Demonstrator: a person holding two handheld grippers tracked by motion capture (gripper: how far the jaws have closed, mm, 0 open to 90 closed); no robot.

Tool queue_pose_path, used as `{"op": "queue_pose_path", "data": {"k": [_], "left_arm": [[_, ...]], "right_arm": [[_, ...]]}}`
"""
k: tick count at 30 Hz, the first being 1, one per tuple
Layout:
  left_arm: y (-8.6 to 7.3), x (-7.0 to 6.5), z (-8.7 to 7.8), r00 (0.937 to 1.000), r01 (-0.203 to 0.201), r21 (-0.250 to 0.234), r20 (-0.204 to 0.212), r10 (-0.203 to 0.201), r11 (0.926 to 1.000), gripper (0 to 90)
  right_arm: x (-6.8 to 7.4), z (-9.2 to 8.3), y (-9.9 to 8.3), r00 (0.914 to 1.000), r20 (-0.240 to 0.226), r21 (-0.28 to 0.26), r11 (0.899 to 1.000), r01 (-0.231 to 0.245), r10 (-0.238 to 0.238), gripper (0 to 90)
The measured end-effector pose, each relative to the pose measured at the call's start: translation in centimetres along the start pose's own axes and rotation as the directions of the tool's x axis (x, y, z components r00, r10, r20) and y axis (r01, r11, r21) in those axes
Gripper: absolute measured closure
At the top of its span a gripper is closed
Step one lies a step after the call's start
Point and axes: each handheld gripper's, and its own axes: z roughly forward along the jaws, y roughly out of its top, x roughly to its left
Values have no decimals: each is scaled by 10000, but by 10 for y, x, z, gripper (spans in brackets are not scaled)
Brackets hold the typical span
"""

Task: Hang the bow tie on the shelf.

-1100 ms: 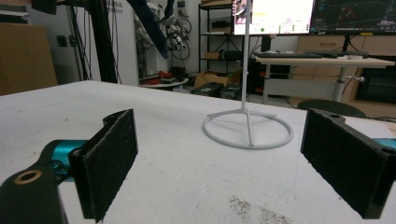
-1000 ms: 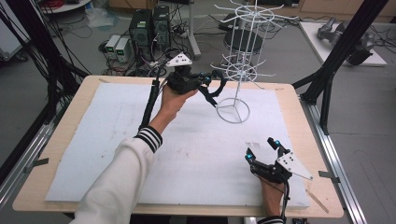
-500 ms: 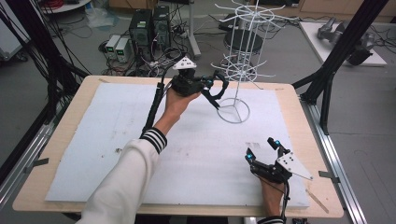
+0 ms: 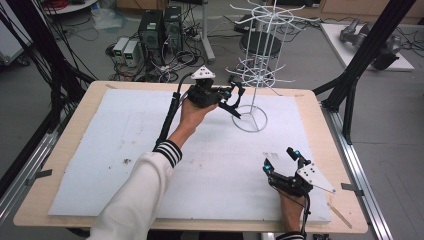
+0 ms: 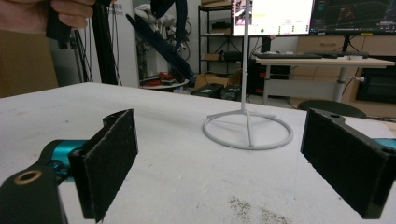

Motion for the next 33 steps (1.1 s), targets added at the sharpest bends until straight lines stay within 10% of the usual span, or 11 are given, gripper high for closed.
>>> {"op": "queue_pose_path", "data": {"k": [8,18,33], "left_arm": [[-12,-2,-6,9969,-558,33,-562,559,9984,173],[-51,-8,-66,9790,-1914,-804,-862,1845,9782,129],[-168,16,-227,9641,-1827,-2462,-2346,1243,9519,130]], "right_arm": [[0,-1,0,9999,-71,37,10000,-73,74,101],[1,-1,0,10000,-81,15,10000,-42,42,101],[2,0,0,10000,-33,85,10000,39,-39,101]]}}
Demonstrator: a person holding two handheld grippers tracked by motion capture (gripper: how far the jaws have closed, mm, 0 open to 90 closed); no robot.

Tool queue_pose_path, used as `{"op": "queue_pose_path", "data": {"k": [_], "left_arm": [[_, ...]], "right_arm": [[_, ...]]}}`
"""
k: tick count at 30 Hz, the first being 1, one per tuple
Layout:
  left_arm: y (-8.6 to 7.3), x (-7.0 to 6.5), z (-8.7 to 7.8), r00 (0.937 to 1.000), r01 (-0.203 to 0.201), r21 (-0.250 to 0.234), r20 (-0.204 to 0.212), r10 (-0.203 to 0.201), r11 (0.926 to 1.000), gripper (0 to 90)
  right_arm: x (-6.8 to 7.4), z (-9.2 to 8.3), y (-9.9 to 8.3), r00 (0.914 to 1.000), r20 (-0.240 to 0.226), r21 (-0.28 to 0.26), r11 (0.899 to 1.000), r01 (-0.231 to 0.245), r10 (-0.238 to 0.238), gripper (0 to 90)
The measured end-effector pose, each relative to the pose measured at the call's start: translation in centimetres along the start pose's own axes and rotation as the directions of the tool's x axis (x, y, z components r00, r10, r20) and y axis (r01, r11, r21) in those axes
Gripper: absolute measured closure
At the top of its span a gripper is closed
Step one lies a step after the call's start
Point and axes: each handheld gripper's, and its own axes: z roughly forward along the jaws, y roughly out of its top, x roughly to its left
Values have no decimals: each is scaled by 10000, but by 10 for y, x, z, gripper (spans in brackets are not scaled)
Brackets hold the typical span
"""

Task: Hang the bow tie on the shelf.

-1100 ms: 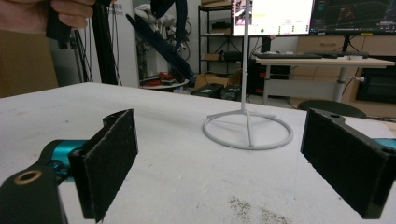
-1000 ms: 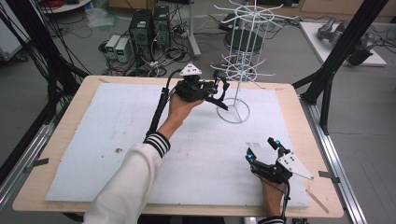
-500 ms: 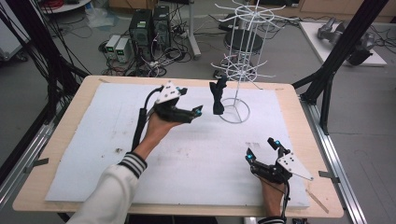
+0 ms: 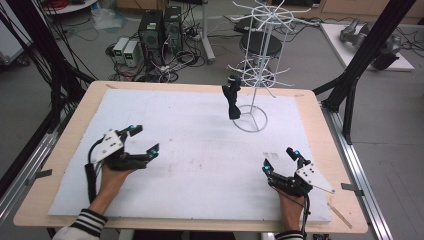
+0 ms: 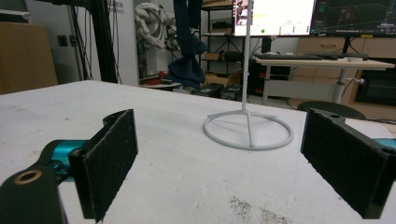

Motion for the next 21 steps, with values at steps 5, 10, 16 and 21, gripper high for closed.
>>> {"op": "queue_pose_path", "data": {"k": [5,10,16,21], "left_arm": [[-17,14,-37,9940,188,-369,-1068,-226,9991,130],[-32,22,-58,9856,352,-807,-1624,-480,9961,130],[-46,20,-53,9862,385,-567,-1585,-471,9976,130],[-46,19,-55,9842,364,-701,-1704,-479,9969,131]], "right_arm": [[0,0,0,10000,-21,-34,10000,26,-26,101],[0,0,0,10000,-22,-38,10000,37,-37,101],[0,0,0,10000,-41,-12,10000,60,-60,101],[1,0,0,9999,-26,-42,9999,135,-135,101]]}}
